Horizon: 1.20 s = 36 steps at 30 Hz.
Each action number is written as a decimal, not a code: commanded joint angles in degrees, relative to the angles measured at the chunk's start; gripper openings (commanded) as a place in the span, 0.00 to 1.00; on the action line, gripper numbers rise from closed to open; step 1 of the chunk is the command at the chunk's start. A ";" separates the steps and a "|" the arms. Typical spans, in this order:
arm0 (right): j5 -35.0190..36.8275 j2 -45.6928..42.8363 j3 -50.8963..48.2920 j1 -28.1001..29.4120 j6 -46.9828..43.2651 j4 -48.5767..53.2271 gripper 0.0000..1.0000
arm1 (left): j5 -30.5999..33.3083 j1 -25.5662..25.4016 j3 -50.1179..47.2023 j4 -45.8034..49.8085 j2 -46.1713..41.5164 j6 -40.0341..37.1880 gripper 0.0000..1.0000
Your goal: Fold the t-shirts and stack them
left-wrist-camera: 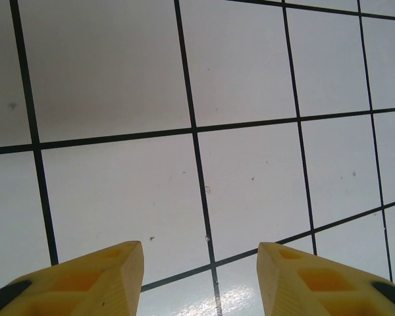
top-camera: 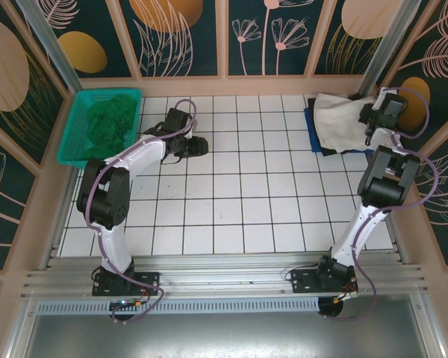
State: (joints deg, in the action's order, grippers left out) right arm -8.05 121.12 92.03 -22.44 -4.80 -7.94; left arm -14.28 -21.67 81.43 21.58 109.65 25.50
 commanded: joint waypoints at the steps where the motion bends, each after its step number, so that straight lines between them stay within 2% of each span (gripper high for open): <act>1: 3.39 1.51 3.87 -0.84 2.24 5.08 0.34 | 0.54 0.31 0.18 0.96 -1.02 -0.86 0.49; 5: 4.91 -3.46 1.63 -1.05 3.81 7.40 0.50 | -0.24 0.31 -0.23 -0.08 -1.90 -0.80 0.50; 10: 14.00 -10.13 0.31 -1.12 8.08 12.74 0.58 | -1.34 0.31 -0.02 -0.71 -2.76 -1.00 0.52; 14: 12.04 -17.55 -8.98 0.30 10.96 7.90 0.58 | -1.26 0.31 -0.17 -0.69 -2.87 -1.84 0.53; 17: 14.19 -21.93 -15.15 4.39 11.43 3.17 0.58 | -1.78 0.28 -0.07 -0.83 -2.52 -2.06 0.53; 20: 11.25 -22.98 -17.72 8.23 13.17 -1.43 0.59 | -2.32 0.30 0.04 -1.20 -2.68 -2.27 0.54; 22: 9.44 -20.44 -15.83 10.40 14.11 -2.37 0.59 | -2.55 0.31 0.30 -1.28 -2.56 -2.37 0.54; 26: 10.91 -10.82 -4.74 14.00 15.02 0.30 0.59 | -2.79 0.31 0.66 -1.11 -2.10 -2.90 0.54; 29: 13.07 -2.35 4.03 14.40 18.86 1.38 0.59 | -2.55 0.30 0.81 -0.69 -1.52 -3.33 0.54; 32: 14.99 6.82 14.21 13.79 23.25 5.95 0.59 | -2.24 0.27 0.62 -0.51 -1.29 -3.44 0.54; 36: 14.56 16.37 26.01 12.13 32.29 17.70 0.58 | -1.22 0.31 -0.30 -0.30 -1.54 -3.78 0.54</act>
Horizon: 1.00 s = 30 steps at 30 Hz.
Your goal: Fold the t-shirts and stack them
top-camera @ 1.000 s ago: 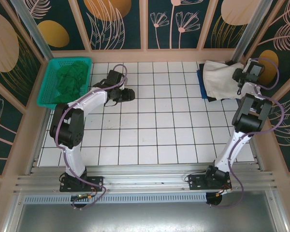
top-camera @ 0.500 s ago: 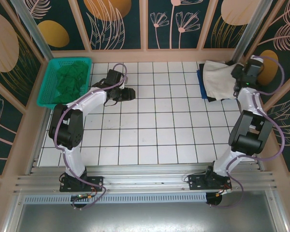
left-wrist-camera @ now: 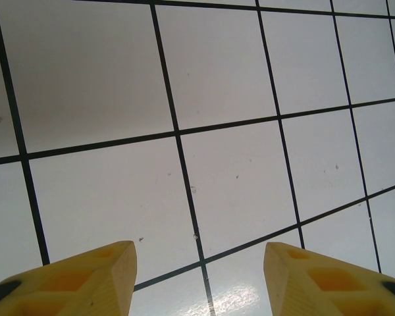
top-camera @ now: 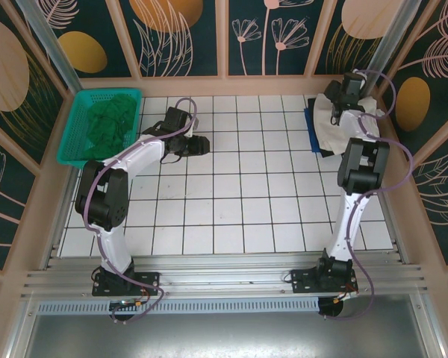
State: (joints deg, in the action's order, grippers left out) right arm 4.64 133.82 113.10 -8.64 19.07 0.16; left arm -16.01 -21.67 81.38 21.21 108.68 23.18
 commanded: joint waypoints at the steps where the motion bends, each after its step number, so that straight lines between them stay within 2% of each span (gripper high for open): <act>1: 1.42 3.90 4.22 -1.95 10.91 10.41 0.59 | 0.89 0.40 -0.48 0.19 -0.66 -1.58 0.54; 4: -0.87 3.13 -0.46 -3.06 15.97 9.86 0.61 | 1.68 0.40 -0.97 0.32 -0.69 -1.55 0.54; 7: -3.36 4.56 -0.56 -4.03 17.43 10.24 0.65 | 1.49 0.36 -0.59 0.46 -0.24 -1.51 0.54; 15: -11.96 16.01 15.96 -4.59 15.23 18.84 0.78 | 1.79 0.40 0.00 0.92 0.11 -1.41 0.54; 19: -16.23 17.78 18.71 -4.20 14.90 18.47 0.86 | 2.21 0.38 -0.35 1.18 -0.83 -1.22 0.54; 22: -15.09 14.14 17.76 -3.84 13.54 18.00 0.93 | 3.46 0.40 -0.28 1.54 -2.27 -1.38 0.55; 25: -12.61 7.55 13.73 -3.41 10.98 15.67 0.99 | 5.20 0.40 -0.51 1.31 -4.43 -0.98 0.62; 30: -9.22 -4.52 0.10 -2.98 5.96 6.67 0.99 | 6.10 0.35 -2.71 -1.06 -8.42 0.32 0.67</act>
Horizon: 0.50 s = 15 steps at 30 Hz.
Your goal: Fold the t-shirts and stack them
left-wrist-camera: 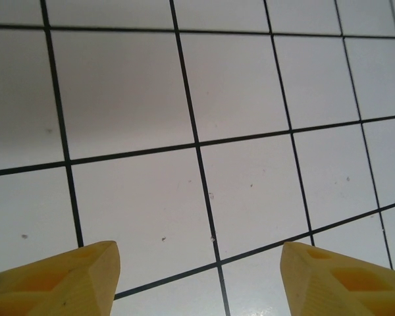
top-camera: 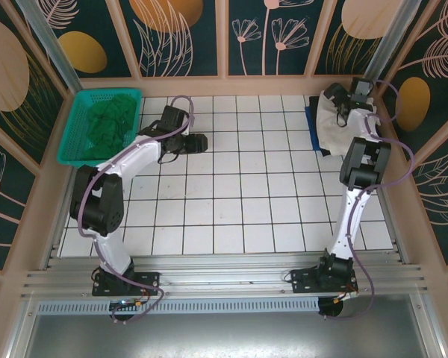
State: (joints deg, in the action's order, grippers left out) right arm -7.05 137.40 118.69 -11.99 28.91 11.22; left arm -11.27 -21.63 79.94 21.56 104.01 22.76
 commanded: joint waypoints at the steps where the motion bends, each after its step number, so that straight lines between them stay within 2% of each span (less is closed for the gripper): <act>1: 3.00 -9.96 -8.00 0.31 -5.04 -6.02 0.99 | 1.42 0.35 -1.91 -1.98 -4.58 1.00 0.68; 8: 3.74 -19.60 -22.90 0.54 -12.22 -13.92 0.99 | 3.30 0.36 -7.33 -6.22 -11.56 2.37 0.80; 10: 5.26 -23.23 -29.06 1.36 -15.18 -16.38 0.99 | 4.43 0.38 -9.38 -8.38 -14.02 2.76 0.97; 13: 6.85 -29.93 -40.19 2.77 -19.22 -21.99 0.99 | 8.07 0.33 -13.66 -12.91 -18.43 3.34 0.98; 15: 9.03 -35.20 -48.53 3.93 -21.01 -25.54 0.99 | 12.96 0.41 -17.71 -17.16 -22.20 3.30 0.99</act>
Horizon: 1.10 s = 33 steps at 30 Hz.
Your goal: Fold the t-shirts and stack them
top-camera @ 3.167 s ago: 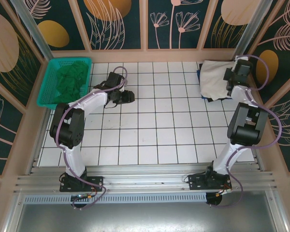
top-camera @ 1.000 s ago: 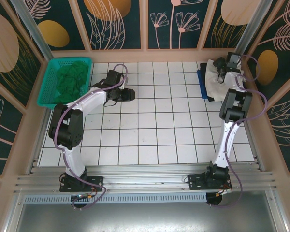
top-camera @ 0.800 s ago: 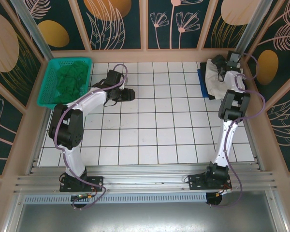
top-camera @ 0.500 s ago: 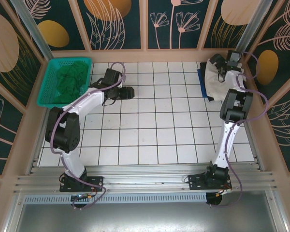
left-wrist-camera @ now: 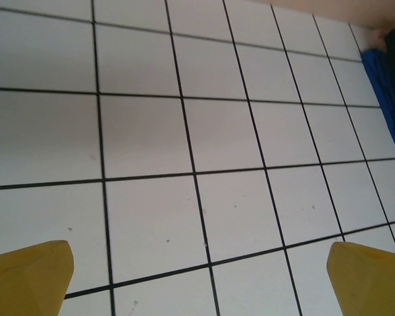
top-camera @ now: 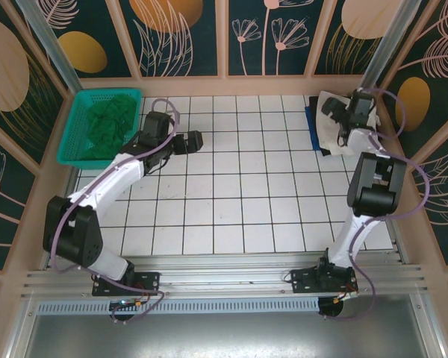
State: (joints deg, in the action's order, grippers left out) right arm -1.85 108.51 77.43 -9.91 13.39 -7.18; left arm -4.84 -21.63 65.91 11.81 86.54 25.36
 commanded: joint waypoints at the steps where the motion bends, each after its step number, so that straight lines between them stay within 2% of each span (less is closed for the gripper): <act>1: 4.49 -9.00 -10.63 2.20 -5.88 -8.03 0.99 | 9.34 0.43 -5.59 -9.25 -6.54 0.52 0.99; 7: 7.83 -29.19 -36.80 4.63 -5.40 -16.31 0.99 | 31.58 0.37 -26.37 -24.51 -20.67 -4.66 0.98; 8: 7.31 -32.95 -42.02 4.93 -6.94 -19.42 0.99 | 34.25 0.36 -30.02 -27.10 -22.27 -7.49 0.98; 11: 8.56 -42.68 -57.67 5.99 -9.15 -31.89 0.99 | 39.56 0.39 -39.26 -35.38 -24.47 -14.28 0.99; 14: 5.29 -47.63 -69.06 6.37 -11.51 -45.13 0.99 | 42.67 0.75 -45.60 -45.84 -23.21 -18.44 0.98; 15: 5.35 -47.16 -71.42 6.40 -12.01 -49.40 0.99 | 42.08 1.30 -44.79 -44.62 -22.61 -18.61 0.99; 17: 5.58 -44.26 -71.66 6.53 -12.32 -50.76 0.99 | 40.54 2.66 -45.17 -48.35 -21.13 -19.12 0.98; 20: 6.53 -37.73 -66.79 6.57 -11.39 -47.57 0.99 | 36.12 6.23 -47.10 -56.38 -17.35 -20.60 0.99; 23: 7.19 -32.12 -64.30 6.64 -10.95 -51.80 0.99 | 30.04 12.32 -50.95 -67.20 -11.17 -17.73 0.99; 25: 5.78 -29.45 -63.99 6.33 -10.81 -56.04 0.99 | 27.68 14.89 -47.69 -63.26 -9.22 -15.65 0.99; 26: 4.60 -28.31 -62.58 5.98 -10.03 -54.85 0.99 | 25.70 15.32 -48.26 -66.76 -7.87 -16.19 0.99; 27: 4.03 -26.84 -61.37 6.07 -9.44 -54.12 0.99 | 24.63 15.47 -46.75 -64.80 -7.14 -16.78 0.99; 28: 3.04 -24.86 -61.72 6.07 -9.43 -57.32 0.99 | 24.25 15.56 -46.31 -64.81 -6.42 -17.36 0.99; 30: -1.29 -18.63 -65.41 7.30 -12.18 -70.71 0.99 | 23.38 15.69 -46.11 -65.77 -5.82 -19.39 0.99; 32: 5.94 -19.75 -67.28 10.33 -13.50 -72.06 0.99 | 22.44 16.16 -47.98 -69.99 -6.24 -21.35 0.99; 33: 7.37 -18.58 -67.36 10.67 -13.65 -74.10 0.99 | 22.06 16.50 -50.05 -73.97 -6.31 -22.14 0.99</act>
State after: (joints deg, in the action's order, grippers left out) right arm 1.89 88.79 11.75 -1.37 1.98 -68.88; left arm 20.40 -6.09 17.91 -51.27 80.53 6.31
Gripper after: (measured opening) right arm 0.990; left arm 0.988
